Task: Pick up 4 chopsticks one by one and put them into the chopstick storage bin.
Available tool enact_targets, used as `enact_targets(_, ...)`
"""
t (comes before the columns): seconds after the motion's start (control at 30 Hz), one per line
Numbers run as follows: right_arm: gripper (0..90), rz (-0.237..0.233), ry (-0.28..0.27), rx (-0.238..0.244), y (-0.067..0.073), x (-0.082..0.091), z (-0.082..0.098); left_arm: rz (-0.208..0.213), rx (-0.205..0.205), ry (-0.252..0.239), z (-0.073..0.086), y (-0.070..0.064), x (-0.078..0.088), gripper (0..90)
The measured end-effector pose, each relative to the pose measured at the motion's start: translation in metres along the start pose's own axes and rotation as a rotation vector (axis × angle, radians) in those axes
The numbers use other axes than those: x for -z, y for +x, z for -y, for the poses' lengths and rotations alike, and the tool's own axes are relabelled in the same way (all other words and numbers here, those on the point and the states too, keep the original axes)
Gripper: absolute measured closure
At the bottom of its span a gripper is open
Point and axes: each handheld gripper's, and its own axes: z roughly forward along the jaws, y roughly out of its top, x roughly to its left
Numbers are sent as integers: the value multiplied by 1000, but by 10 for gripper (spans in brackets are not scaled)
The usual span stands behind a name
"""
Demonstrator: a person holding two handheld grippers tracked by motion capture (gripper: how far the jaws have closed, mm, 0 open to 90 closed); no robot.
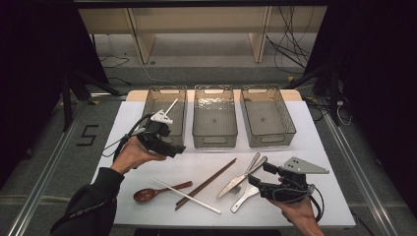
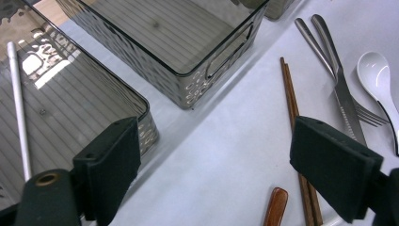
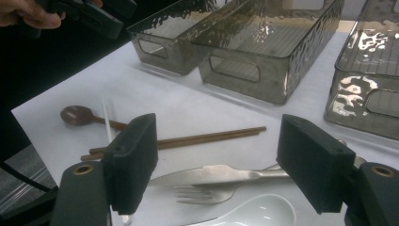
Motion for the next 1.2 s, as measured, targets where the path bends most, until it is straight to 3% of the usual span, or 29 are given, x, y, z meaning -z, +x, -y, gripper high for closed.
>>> enact_targets(0.2,300,-1,-1,-8,0,0,0,20,-16,-1,8,-8,1,154)
enact_targets(0.47,300,0,-6,-11,0,1,0,93,-113,37,21,-30,-1,155)
enact_targets(0.57,299,-1,-9,-2,0,1,-1,81,-165,69,25,-36,-2,158)
enact_targets(0.67,299,1,-7,-4,0,1,-1,95,-211,98,29,-42,-4,164)
enact_targets(0.73,299,1,-5,-5,0,1,-1,79,-248,119,31,-46,-6,170)
enact_targets(1.2,299,0,-5,-8,0,2,-1,132,-450,312,48,-72,-24,283)
